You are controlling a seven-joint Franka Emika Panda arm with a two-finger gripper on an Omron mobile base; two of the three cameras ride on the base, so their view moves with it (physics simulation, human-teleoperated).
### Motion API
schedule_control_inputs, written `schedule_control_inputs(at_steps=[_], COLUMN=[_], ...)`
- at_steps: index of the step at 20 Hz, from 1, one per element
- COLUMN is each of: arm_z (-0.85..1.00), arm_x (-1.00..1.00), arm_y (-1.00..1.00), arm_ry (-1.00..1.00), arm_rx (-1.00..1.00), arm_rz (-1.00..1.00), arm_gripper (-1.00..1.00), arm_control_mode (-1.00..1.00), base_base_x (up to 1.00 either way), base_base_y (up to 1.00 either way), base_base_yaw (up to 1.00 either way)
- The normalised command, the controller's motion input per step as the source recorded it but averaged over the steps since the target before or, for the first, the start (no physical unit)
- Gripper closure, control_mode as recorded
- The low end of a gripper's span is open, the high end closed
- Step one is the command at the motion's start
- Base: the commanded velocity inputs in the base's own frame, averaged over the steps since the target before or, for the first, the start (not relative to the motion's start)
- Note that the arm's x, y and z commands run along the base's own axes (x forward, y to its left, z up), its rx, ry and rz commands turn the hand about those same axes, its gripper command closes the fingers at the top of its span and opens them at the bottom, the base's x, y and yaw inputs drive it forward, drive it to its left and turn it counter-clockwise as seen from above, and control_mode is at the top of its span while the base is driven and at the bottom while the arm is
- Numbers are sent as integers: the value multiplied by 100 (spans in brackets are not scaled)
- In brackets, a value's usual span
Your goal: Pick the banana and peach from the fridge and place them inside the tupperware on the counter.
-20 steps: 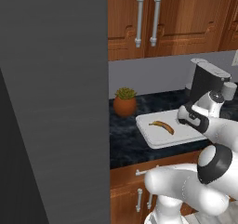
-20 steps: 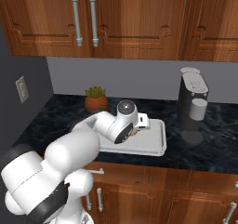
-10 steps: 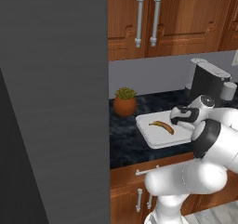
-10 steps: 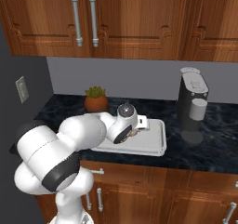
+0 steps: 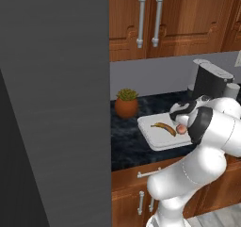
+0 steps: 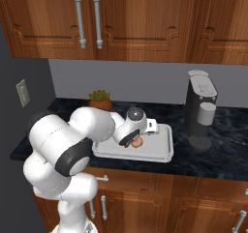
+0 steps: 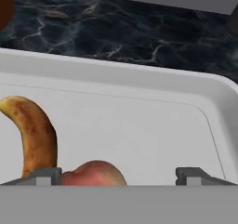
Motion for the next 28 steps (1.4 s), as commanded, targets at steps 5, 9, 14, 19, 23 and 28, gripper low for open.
schedule_control_inputs(at_steps=[5, 9, 14, 19, 23, 28], arm_z=[30, 79, 100, 97, 85, 71], arm_x=[-31, -97, -81, -62, -42, -28], arm_y=[-22, -23, -7, -5, -19, -17], arm_ry=[0, -9, -23, -21, -3, 0], arm_rx=[0, 0, 0, 0, 0, 0], arm_rz=[-2, -3, 0, 0, -1, -4], arm_gripper=[-100, -100, -100, -100, -100, -100], arm_control_mode=[-100, -100, -100, -100, -100, -100], base_base_x=[0, 0, 0, 0, 0, 0], base_base_y=[0, 0, 0, 0, 0, 0], base_base_yaw=[0, 0, 0, 0, 0, 0])
